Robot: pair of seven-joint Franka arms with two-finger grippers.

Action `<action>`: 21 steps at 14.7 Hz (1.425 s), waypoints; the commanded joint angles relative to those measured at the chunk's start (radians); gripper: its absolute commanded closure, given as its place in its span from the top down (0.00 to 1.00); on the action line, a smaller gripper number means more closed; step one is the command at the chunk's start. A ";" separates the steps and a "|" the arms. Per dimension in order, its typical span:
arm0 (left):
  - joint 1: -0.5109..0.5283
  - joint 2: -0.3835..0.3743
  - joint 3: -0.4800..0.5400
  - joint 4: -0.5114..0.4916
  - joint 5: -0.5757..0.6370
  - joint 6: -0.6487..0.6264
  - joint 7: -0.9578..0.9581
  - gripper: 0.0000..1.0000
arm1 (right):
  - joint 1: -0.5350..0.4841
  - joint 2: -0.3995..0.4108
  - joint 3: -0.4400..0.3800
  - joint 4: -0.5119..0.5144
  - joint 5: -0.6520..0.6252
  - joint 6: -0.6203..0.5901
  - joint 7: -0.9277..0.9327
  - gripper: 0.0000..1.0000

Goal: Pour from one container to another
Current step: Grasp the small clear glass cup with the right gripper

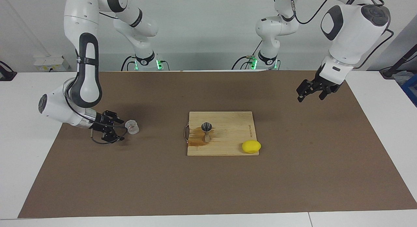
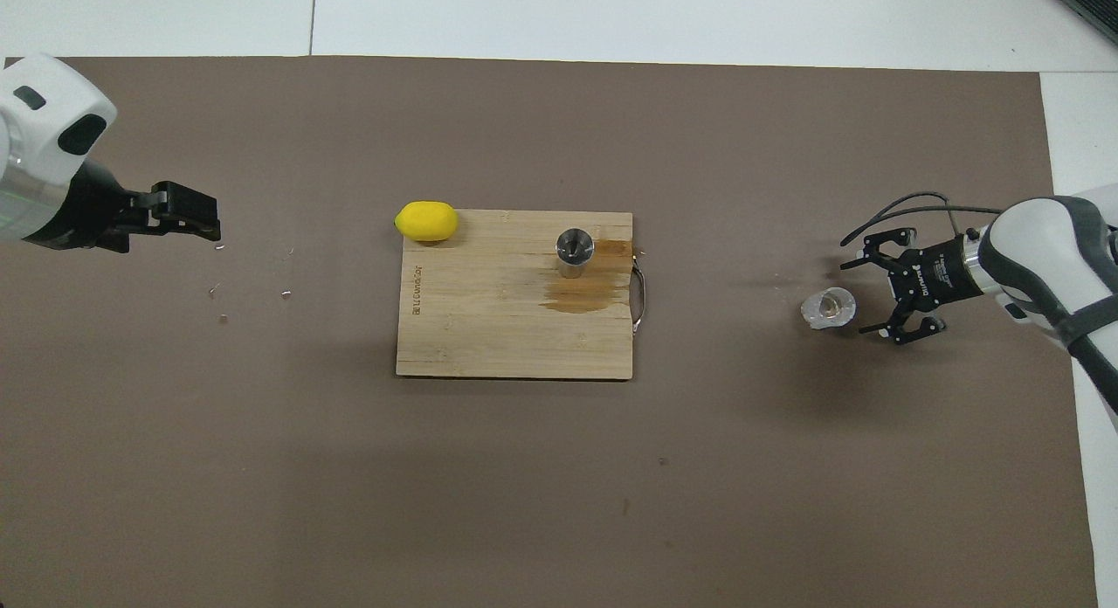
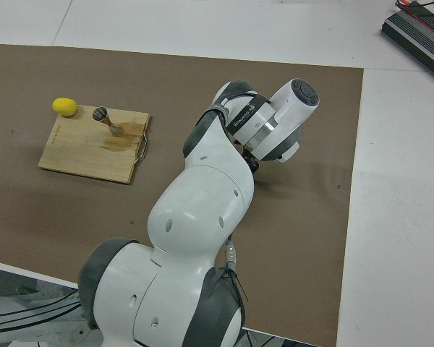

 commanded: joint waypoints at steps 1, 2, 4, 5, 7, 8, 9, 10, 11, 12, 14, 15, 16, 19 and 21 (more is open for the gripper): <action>0.012 -0.047 -0.008 -0.012 0.021 -0.082 0.083 1.00 | -0.003 -0.026 0.006 -0.056 0.041 0.025 -0.042 1.00; 0.012 -0.062 -0.006 -0.010 0.021 -0.112 0.118 1.00 | 0.001 -0.027 0.006 -0.059 0.041 0.022 -0.053 1.00; 0.014 -0.082 -0.005 -0.012 0.030 -0.149 0.184 1.00 | 0.001 -0.028 0.007 -0.059 0.041 0.017 -0.055 1.00; 0.015 -0.084 -0.006 -0.012 0.061 -0.154 0.190 1.00 | 0.001 -0.030 0.007 -0.059 0.041 0.010 -0.058 1.00; 0.014 -0.089 -0.008 -0.013 0.087 -0.148 0.192 1.00 | 0.001 -0.030 0.015 -0.058 0.041 0.008 -0.058 1.00; 0.012 -0.090 -0.006 -0.012 0.086 -0.154 0.187 1.00 | 0.001 -0.030 0.017 -0.058 0.042 0.008 -0.058 1.00; 0.014 -0.099 -0.006 -0.010 0.086 -0.139 0.192 1.00 | 0.012 -0.031 0.017 -0.058 0.044 0.008 -0.056 1.00; 0.015 -0.099 -0.005 -0.009 0.087 -0.139 0.192 1.00 | 0.023 -0.036 0.017 -0.058 0.045 0.008 -0.044 1.00; 0.015 -0.104 -0.006 -0.009 0.086 -0.154 0.189 1.00 | 0.026 -0.036 0.017 -0.058 0.045 0.010 -0.035 1.00; 0.011 -0.112 -0.009 -0.013 0.086 -0.157 0.186 1.00 | 0.026 -0.036 0.017 -0.056 0.053 0.010 -0.029 1.00; 0.003 -0.110 -0.009 -0.006 0.086 -0.160 0.190 1.00 | 0.029 -0.036 0.017 -0.056 0.056 0.013 -0.029 0.95; 0.000 -0.103 -0.009 0.014 0.084 -0.183 0.190 1.00 | 0.029 -0.037 0.017 -0.056 0.056 0.013 -0.029 0.73; -0.009 -0.093 -0.008 0.040 0.084 -0.211 0.190 1.00 | 0.030 -0.040 0.017 -0.056 0.056 0.013 -0.029 0.55; -0.014 -0.058 -0.005 0.091 0.072 -0.254 0.190 1.00 | 0.033 -0.056 0.017 -0.056 0.056 0.016 -0.027 0.06; -0.057 -0.056 0.040 0.096 0.072 -0.255 0.190 1.00 | 0.033 -0.066 0.017 -0.048 0.056 0.023 -0.018 0.00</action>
